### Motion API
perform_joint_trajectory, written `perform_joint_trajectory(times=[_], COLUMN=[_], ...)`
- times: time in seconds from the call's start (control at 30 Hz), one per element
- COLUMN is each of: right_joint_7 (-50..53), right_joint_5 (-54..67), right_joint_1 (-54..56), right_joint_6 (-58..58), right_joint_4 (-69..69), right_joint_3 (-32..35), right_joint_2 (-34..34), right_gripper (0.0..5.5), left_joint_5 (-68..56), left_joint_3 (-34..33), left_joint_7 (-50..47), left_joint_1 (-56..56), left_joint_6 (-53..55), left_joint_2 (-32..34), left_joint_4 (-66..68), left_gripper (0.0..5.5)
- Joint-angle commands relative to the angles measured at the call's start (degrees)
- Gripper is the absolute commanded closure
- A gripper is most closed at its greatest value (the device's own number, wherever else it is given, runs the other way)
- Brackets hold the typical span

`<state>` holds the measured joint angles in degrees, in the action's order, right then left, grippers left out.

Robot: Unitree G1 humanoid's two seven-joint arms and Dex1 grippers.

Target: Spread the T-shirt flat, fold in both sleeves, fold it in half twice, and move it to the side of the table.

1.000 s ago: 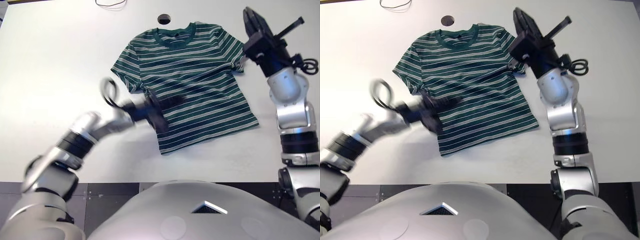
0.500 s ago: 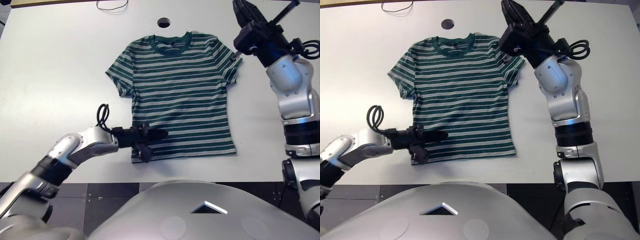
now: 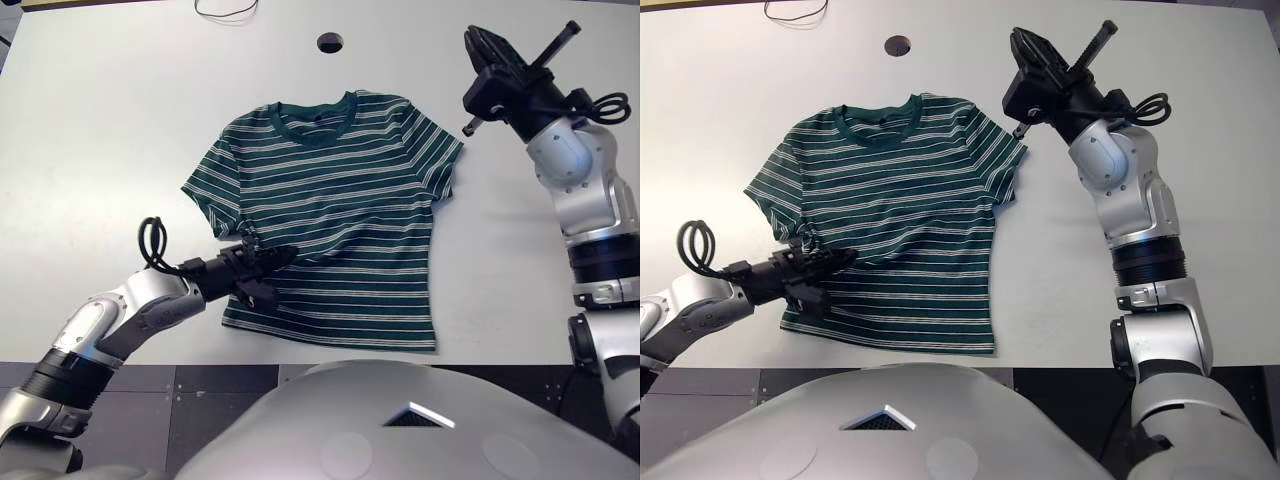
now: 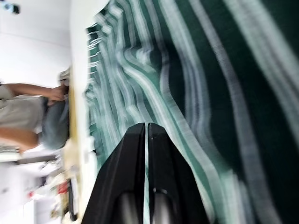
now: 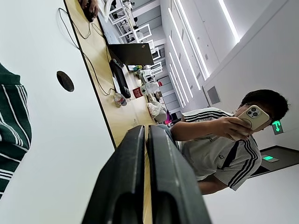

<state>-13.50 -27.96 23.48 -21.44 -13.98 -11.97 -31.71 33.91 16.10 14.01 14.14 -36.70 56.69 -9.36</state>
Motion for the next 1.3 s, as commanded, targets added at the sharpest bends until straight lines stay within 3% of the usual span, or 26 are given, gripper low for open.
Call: perform_joint_trajectory(times=[0.03,0.23,0.47,0.8,1.07,1.2,1.3], right_joint_7=[-0.1,1.6,5.5,5.0,12.3,17.3,9.7], right_joint_5=[0.1,-7.0,-12.2,-12.1,-9.1,0.0,15.3], right_joint_1=[0.4,10.2,18.6,22.8,24.4,23.0,13.6], right_joint_6=[-0.9,-4.9,-7.5,-4.0,-9.7,-20.5,-20.6], right_joint_4=[-2.3,-15.3,-42.0,-60.1,-59.7,-51.0,-28.1], right_joint_3=[0.4,-10.7,-19.9,-21.1,-18.7,-10.2,-1.6], right_joint_2=[-1.2,8.3,20.1,20.0,22.6,20.4,15.7], right_gripper=[4.48,3.27,3.27,3.27,3.27,3.27,3.27], left_joint_5=[-5.5,-14.1,-19.3,-28.4,-23.5,-9.6,-3.6], left_joint_3=[-3.0,-2.8,-7.2,-21.2,-19.7,-20.5,-24.7], left_joint_7=[1.5,5.3,-0.6,-9.3,-8.4,-15.8,-18.6], left_joint_1=[5.2,5.6,-3.0,-10.4,-13.6,-15.2,-9.5], left_joint_6=[-0.6,-0.4,3.9,16.5,16.4,14.2,12.8], left_joint_2=[-0.4,-3.8,-17.4,-29.3,-28.8,-20.2,-12.4], left_joint_4=[-7.7,-10.7,-6.5,0.5,12.5,24.3,22.3], left_gripper=[5.4,5.4,5.4,5.4,5.4,5.4,5.4])
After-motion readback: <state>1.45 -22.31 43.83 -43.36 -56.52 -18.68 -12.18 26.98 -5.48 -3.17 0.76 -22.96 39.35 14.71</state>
